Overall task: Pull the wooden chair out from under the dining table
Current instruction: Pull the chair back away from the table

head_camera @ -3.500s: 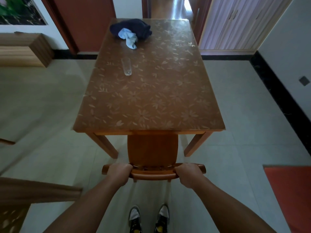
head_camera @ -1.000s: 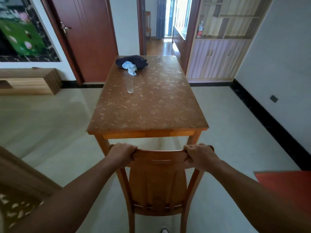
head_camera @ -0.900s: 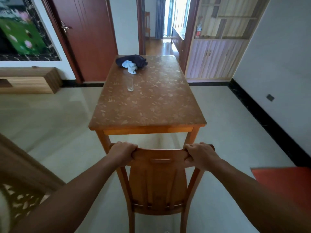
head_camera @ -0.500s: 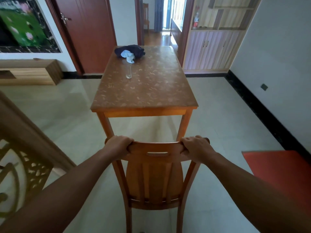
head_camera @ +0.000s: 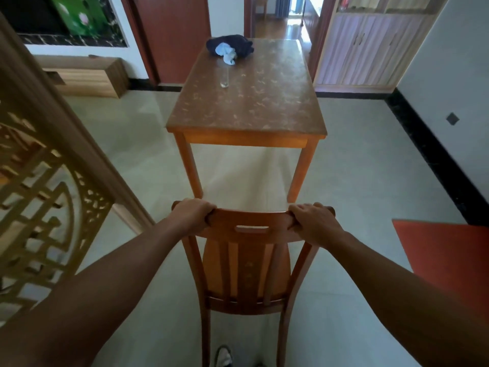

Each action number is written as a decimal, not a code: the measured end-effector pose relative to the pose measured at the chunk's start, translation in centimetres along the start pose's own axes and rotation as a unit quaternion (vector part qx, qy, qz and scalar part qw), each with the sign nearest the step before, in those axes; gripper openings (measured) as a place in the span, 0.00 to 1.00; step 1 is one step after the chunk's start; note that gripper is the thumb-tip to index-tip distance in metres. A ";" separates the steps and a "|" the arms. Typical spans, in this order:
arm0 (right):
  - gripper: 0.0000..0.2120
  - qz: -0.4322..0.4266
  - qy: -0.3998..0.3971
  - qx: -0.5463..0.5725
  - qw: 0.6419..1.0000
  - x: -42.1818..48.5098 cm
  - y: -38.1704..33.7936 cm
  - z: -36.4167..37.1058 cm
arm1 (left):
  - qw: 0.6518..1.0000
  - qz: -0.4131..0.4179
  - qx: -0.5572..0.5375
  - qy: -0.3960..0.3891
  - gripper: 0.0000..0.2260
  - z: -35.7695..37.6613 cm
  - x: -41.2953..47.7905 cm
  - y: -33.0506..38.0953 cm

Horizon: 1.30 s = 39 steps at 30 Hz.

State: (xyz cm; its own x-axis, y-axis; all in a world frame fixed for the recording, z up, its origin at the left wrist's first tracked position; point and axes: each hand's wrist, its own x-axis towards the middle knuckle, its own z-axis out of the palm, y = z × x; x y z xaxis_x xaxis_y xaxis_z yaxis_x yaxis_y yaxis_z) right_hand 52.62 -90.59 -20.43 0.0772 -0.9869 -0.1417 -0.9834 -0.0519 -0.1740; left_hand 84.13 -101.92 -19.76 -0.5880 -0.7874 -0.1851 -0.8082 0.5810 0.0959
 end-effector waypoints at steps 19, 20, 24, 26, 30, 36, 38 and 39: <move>0.07 -0.014 0.034 -0.004 0.999 -7.9 -3.3 3.3 | 0.998 0.048 0.015 -0.035 0.03 2.0 -8.3 2.8; 0.07 0.001 0.025 -0.002 1.000 -8.6 -3.7 3.4 | 0.998 0.047 0.011 -0.039 0.03 2.2 -9.0 3.1; 0.07 0.043 0.010 0.022 0.999 -11.4 -6.3 4.1 | 0.995 0.054 -0.065 -0.054 0.09 3.8 -11.4 4.0; 0.11 0.032 -0.005 0.050 0.998 -12.7 -8.1 4.7 | 0.990 0.068 -0.100 -0.065 0.10 4.9 -12.7 4.6; 0.06 0.025 -0.042 0.055 0.997 -16.1 -10.2 6.7 | 0.989 0.094 -0.101 -0.056 0.11 7.1 -16.1 5.7; 0.09 0.013 -0.083 0.044 0.995 -21.9 -12.1 9.5 | 0.986 0.089 -0.101 -0.094 0.11 10.4 -21.9 8.2; 0.08 0.011 -0.093 0.047 0.994 -23.6 -12.6 10.4 | 0.986 0.080 -0.096 -0.109 0.11 11.3 -23.7 9.0; 0.09 0.008 -0.097 0.048 0.994 -24.5 -12.8 10.9 | 0.986 0.071 -0.097 -0.119 0.10 11.7 -24.6 9.4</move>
State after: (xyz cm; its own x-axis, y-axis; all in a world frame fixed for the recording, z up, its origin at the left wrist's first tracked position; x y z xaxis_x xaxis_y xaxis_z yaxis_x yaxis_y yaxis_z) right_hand 65.09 -64.10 -25.36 0.1003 -0.9389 -0.3293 -0.9654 -0.0118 -0.2605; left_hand 91.43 -74.66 -25.71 -0.6897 -0.6178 -0.3777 -0.7233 0.6130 0.3180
